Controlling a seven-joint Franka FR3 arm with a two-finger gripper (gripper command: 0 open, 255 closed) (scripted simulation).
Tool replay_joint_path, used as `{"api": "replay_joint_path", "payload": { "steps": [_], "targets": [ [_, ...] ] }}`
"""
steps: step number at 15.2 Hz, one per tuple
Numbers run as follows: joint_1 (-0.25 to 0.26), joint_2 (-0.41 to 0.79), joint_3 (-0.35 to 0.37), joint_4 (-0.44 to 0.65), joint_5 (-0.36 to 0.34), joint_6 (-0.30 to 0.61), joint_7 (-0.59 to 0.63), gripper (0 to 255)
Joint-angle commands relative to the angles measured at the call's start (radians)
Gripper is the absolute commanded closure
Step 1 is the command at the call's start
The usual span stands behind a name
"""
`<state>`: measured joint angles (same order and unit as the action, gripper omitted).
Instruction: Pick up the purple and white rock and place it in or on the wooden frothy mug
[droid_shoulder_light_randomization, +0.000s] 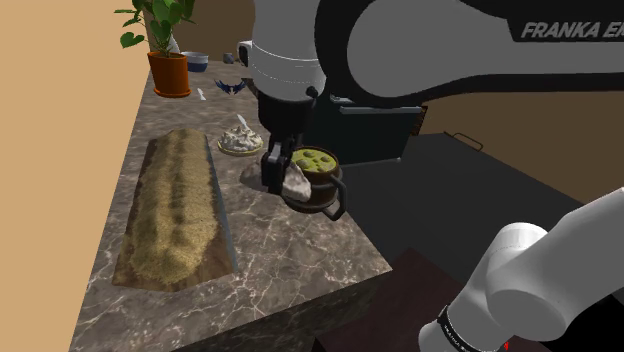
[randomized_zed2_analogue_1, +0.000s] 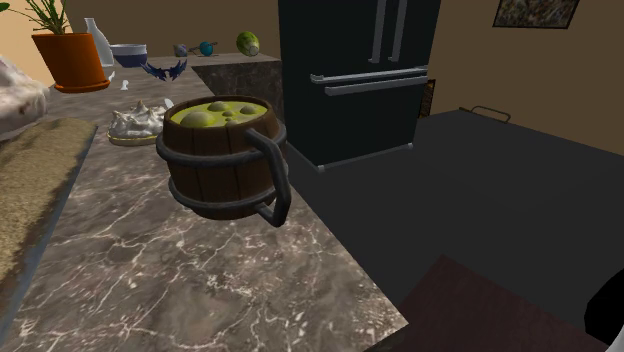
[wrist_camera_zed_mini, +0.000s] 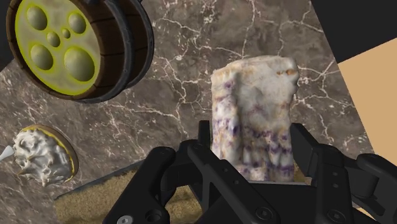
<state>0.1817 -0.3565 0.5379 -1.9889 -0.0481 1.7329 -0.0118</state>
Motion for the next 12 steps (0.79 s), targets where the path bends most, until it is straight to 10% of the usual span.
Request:
{"api": "replay_joint_path", "payload": {
  "steps": [1, 12],
  "targets": [
    [-0.002, 0.002, -0.002, 0.028, -0.001, -0.026, -0.004, 255],
    [-0.07, -0.049, -0.196, -0.037, -0.026, 0.02, -0.257, 255]
  ]
}}
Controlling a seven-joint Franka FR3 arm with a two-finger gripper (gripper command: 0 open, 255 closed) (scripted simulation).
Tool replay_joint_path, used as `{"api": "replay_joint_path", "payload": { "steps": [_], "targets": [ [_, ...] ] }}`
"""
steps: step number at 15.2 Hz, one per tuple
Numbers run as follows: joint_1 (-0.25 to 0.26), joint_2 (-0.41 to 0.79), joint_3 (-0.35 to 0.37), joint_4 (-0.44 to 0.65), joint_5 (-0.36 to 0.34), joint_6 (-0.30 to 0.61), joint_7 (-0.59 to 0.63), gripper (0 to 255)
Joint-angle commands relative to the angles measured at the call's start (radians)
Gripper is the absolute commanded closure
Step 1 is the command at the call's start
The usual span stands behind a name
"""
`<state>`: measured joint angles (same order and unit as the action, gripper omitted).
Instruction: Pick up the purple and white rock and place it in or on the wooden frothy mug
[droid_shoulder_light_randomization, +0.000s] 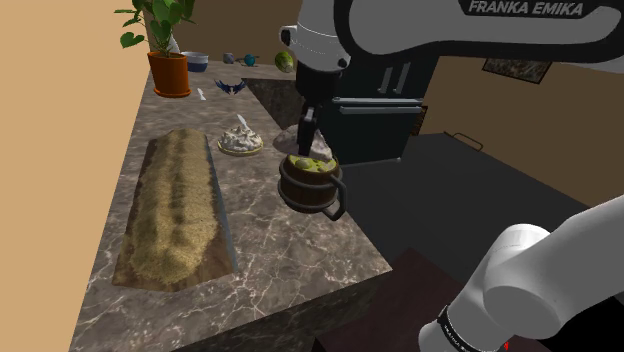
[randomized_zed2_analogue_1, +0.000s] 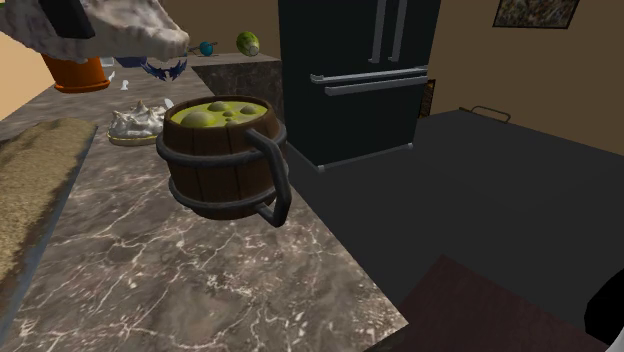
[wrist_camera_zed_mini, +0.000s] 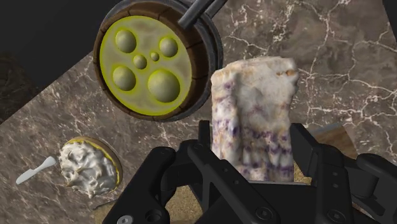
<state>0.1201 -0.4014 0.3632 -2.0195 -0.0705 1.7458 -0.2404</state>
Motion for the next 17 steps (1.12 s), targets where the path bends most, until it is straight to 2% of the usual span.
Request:
{"api": "replay_joint_path", "payload": {
  "steps": [1, 8, 17],
  "targets": [
    [-0.016, -0.003, -0.039, -0.007, -0.008, 0.011, -0.052, 255],
    [-0.078, 0.04, -0.164, 0.025, -0.041, 0.043, -0.224, 255],
    [-0.076, 0.028, -0.162, -0.107, -0.043, 0.162, -0.207, 255]
  ]
}}
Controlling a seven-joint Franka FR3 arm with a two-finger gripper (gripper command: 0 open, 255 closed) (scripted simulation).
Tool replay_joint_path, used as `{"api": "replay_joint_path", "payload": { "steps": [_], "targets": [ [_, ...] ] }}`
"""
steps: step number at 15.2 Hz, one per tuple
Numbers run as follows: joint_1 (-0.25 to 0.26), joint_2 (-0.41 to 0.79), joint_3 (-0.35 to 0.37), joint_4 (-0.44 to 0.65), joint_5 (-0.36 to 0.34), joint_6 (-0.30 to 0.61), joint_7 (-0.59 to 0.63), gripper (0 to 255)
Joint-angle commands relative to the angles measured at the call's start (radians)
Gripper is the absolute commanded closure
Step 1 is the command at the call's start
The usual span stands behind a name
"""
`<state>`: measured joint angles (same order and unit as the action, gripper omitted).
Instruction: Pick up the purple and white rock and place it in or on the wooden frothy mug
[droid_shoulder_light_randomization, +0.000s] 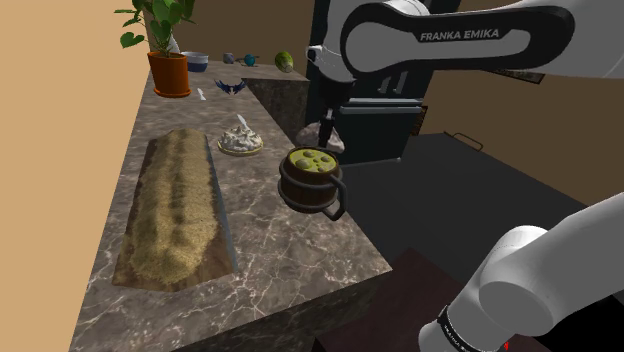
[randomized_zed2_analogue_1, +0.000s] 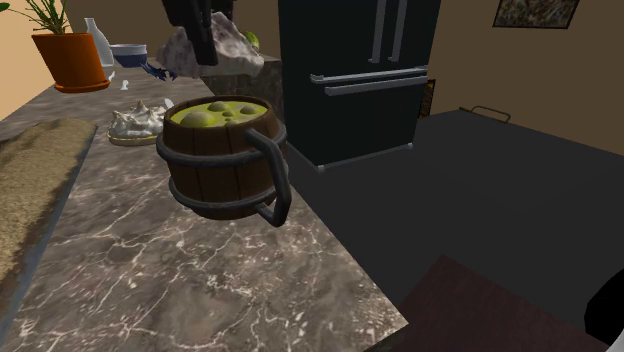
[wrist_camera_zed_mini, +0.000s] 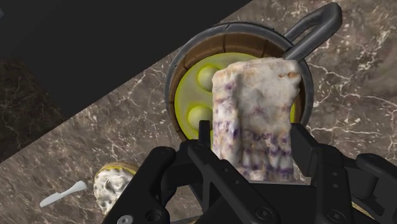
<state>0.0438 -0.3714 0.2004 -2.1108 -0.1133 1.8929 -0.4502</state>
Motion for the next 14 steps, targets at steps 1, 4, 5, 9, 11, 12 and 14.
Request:
{"api": "replay_joint_path", "payload": {
  "steps": [1, 4, 5, 9, 11, 12, 14],
  "targets": [
    [0.001, -0.002, 0.001, -0.029, -0.001, 0.028, 0.005, 255],
    [0.001, -0.001, 0.002, -0.069, -0.002, 0.068, 0.011, 255],
    [0.001, -0.001, 0.002, -0.082, -0.003, 0.081, 0.013, 255],
    [0.001, 0.002, 0.004, -0.111, -0.005, 0.112, 0.019, 255],
    [0.001, 0.002, 0.004, -0.111, -0.005, 0.112, 0.019, 255],
    [0.001, 0.002, 0.004, -0.111, -0.005, 0.112, 0.019, 255],
    [0.001, 0.002, 0.004, -0.111, -0.005, 0.112, 0.019, 255]
  ]
}}
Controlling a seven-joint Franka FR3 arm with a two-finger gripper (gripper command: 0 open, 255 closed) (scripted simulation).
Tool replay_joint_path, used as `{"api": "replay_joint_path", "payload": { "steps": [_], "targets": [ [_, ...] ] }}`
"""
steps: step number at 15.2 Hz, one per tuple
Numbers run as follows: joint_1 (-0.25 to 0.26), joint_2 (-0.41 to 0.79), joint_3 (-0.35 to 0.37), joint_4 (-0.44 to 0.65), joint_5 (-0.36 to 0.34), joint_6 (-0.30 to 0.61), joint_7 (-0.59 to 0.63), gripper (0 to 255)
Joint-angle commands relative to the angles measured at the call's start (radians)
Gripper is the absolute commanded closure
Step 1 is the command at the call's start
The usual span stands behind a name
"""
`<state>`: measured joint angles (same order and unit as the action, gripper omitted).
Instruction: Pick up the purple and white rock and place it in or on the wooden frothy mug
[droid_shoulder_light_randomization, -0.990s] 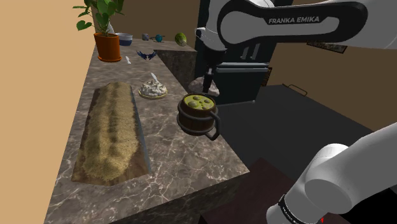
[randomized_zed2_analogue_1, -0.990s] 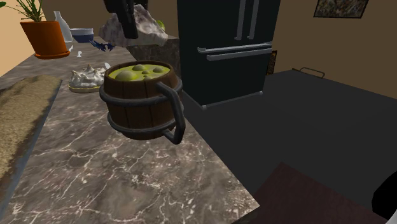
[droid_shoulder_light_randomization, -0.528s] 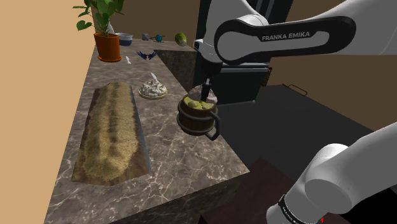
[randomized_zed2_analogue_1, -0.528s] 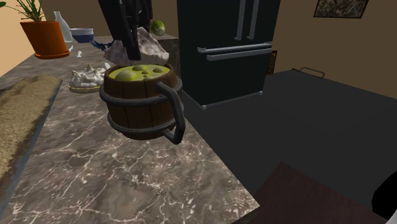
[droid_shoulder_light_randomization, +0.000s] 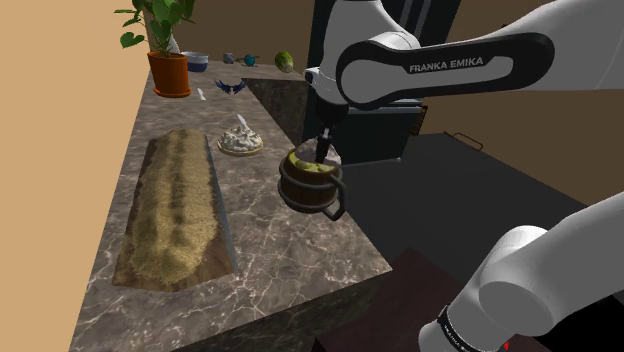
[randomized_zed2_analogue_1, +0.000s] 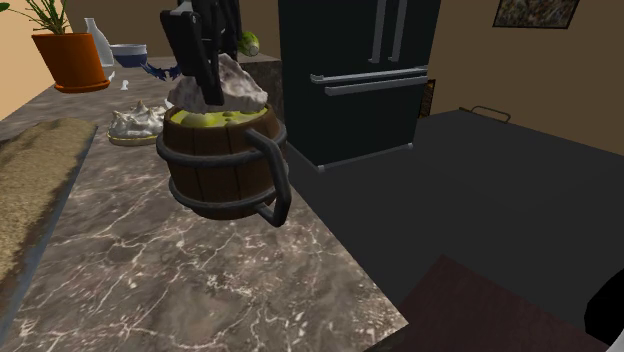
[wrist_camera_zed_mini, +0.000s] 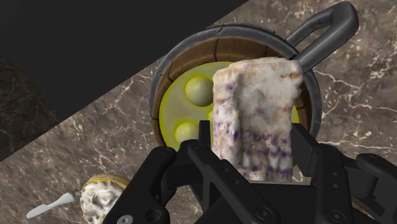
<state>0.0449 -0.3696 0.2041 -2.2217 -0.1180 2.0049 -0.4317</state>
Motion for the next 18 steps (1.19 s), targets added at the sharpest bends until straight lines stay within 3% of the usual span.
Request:
{"api": "replay_joint_path", "payload": {
  "steps": [1, 2, 7, 11, 18],
  "targets": [
    [0.0, 0.0, 0.0, 0.0, 0.0, 0.0, 0.0, 255],
    [0.0, 0.0, 0.0, 0.0, 0.0, 0.0, 0.0, 0],
    [0.0, 0.0, 0.0, 0.0, 0.0, 0.0, 0.0, 0],
    [0.007, -0.025, 0.006, 0.103, 0.011, -0.128, -0.006, 0],
    [0.007, -0.025, 0.006, 0.103, 0.011, -0.128, -0.006, 0]
  ]
}}
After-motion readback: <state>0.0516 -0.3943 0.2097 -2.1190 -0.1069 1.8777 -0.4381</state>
